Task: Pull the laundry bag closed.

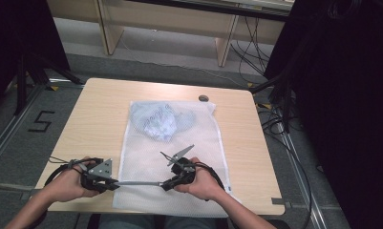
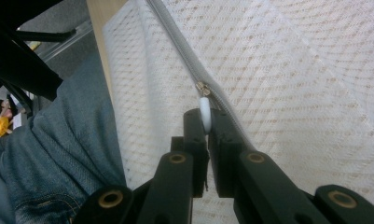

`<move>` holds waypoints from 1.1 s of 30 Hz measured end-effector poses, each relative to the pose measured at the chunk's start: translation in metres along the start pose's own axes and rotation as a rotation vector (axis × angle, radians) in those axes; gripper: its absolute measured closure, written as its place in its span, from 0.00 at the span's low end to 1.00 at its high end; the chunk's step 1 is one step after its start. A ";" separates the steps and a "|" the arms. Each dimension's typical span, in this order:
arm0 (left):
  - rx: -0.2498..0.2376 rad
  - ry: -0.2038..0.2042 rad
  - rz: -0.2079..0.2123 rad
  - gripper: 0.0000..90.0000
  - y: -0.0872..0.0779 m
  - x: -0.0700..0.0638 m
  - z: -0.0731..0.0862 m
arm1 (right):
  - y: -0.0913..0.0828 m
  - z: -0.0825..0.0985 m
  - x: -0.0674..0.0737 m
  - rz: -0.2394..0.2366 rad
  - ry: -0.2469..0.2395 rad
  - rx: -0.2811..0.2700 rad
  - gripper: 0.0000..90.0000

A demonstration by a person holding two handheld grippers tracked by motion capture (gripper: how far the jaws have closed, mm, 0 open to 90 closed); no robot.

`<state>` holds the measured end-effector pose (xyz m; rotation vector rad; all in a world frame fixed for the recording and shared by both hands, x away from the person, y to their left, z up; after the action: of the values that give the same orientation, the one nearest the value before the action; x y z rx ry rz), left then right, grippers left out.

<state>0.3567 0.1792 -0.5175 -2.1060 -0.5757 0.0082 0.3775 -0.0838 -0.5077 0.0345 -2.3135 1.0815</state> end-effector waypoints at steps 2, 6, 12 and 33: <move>-0.001 -0.003 0.001 0.91 0.000 0.000 0.000 | -0.001 0.000 -0.002 -0.001 -0.028 0.000 0.97; 0.010 0.003 0.004 0.91 0.000 0.001 0.001 | -0.005 0.004 -0.002 0.012 0.016 0.006 0.97; 0.010 0.006 -0.008 0.91 0.000 0.000 0.001 | -0.010 0.009 -0.004 0.012 0.020 0.000 0.97; -0.002 -0.007 -0.013 0.91 0.000 0.000 0.001 | -0.024 0.024 -0.012 0.029 0.055 -0.018 0.97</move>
<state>0.3567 0.1798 -0.5179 -2.1051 -0.5937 0.0082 0.3816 -0.1196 -0.5092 -0.0355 -2.2810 1.0634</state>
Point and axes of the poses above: each handheld gripper's, and its own axes: y roughly forward along the jaws, z roughly out of its underside, x roughly to its left, the point moved 4 cm from there along y, roughly forward along the jaws, and after that the axes turned 14 degrees about -z, right-handed, at the moved point
